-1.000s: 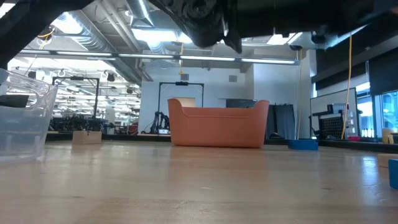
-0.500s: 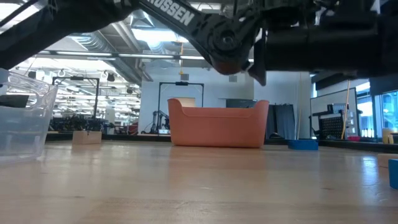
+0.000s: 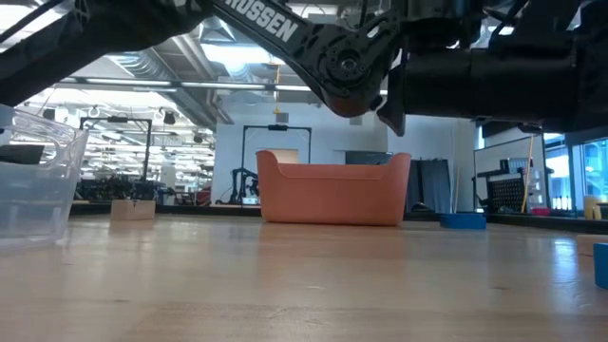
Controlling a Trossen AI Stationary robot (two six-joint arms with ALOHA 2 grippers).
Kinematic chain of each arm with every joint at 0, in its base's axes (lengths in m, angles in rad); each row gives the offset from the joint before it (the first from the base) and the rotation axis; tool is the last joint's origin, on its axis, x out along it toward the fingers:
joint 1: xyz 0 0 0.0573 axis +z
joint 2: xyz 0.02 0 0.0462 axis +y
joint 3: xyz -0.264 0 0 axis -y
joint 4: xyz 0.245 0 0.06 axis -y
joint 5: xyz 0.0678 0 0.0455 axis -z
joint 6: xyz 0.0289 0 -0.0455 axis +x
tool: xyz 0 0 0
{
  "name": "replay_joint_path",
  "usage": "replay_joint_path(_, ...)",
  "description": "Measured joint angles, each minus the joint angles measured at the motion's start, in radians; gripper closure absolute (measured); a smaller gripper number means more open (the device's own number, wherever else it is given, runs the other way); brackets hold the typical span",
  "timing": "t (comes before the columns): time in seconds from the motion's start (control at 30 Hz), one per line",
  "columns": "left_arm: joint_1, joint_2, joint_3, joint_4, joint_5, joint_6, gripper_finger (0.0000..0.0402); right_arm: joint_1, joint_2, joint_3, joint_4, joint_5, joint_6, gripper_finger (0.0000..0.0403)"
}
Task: Sort & place blocks by color
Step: Put the top right brown block into the black transparent bin, then put the top brown block into the black transparent bin
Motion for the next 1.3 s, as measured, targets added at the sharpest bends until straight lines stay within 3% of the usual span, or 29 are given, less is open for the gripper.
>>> replay_joint_path(0.27,0.018,-0.028,0.0,-0.075,-0.006,-0.009,0.0133,0.0,0.0,0.0,0.0,0.0,0.0,0.0132)
replay_joint_path(0.53,0.067,-0.198,0.0,-0.574,-0.038,0.084,0.0128,0.0,0.0,0.0,0.0,0.0,-0.02,0.0132)
replay_joint_path(0.73,0.095,-0.305,-0.028,-0.906,-0.054,0.072,0.0129,-0.002,-0.007,0.0,0.0,0.004,-0.042,0.0132)
replay_joint_path(0.87,0.094,-0.398,-0.179,-0.869,-0.037,0.034,0.0129,-0.001,-0.015,0.0,-0.006,0.003,-0.078,0.0132)
replay_joint_path(1.1,0.111,-0.719,-0.68,-0.431,-0.134,-0.029,0.0129,-0.001,-0.025,0.0,-0.01,0.011,-0.065,0.0132)
replay_joint_path(1.2,0.125,-0.751,-0.849,-0.259,-0.138,-0.037,0.0129,-0.002,0.007,0.0,0.001,0.015,-0.057,0.0132)
replay_joint_path(1.3,0.125,-0.759,-0.92,-0.233,-0.148,-0.043,0.0129,-0.001,0.072,-0.002,0.015,-0.011,-0.054,0.0132)
